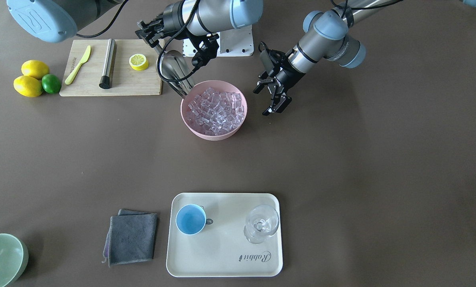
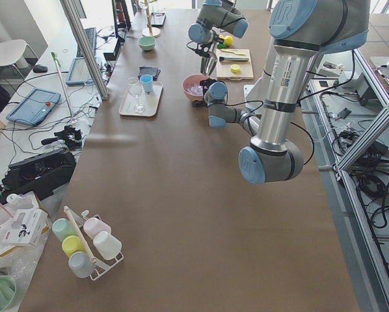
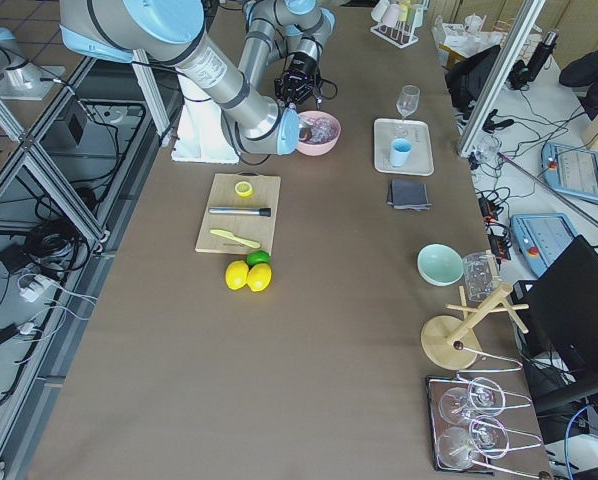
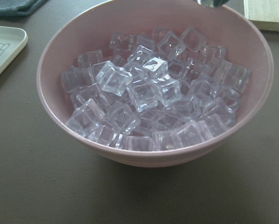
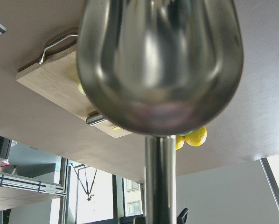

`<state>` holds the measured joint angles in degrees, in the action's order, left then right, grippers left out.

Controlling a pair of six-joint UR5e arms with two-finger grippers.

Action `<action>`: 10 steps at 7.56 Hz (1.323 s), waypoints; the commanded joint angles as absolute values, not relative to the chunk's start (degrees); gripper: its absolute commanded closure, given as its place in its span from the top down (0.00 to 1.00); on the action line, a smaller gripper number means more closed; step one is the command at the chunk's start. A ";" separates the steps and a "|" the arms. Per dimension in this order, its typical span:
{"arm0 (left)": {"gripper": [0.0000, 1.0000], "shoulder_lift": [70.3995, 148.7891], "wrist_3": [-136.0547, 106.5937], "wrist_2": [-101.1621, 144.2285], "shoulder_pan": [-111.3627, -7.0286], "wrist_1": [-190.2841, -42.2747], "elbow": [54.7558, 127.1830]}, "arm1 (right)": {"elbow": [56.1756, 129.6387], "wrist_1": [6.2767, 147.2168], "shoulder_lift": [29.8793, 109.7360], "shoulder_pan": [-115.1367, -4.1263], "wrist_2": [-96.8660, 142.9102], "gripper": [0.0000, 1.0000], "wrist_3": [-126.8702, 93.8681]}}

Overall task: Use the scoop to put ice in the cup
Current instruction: 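Swing the right arm over and lower the scoop into the ice bowl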

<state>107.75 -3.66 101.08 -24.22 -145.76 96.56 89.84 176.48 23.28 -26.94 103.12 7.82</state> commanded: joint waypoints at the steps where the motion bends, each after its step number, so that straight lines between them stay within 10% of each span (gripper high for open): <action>1: 0.98 109.15 -3.96 101.16 -24.26 -147.66 95.19 | 84.48 170.36 22.94 -26.90 102.48 0.00 7.82; 10: 0.98 111.01 -11.07 103.54 -24.43 -156.18 89.56 | 85.34 159.72 27.94 -25.22 101.34 0.00 7.65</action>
<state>110.99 -9.65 103.53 -24.43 -155.45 89.70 84.52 162.82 26.60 -25.22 101.43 7.66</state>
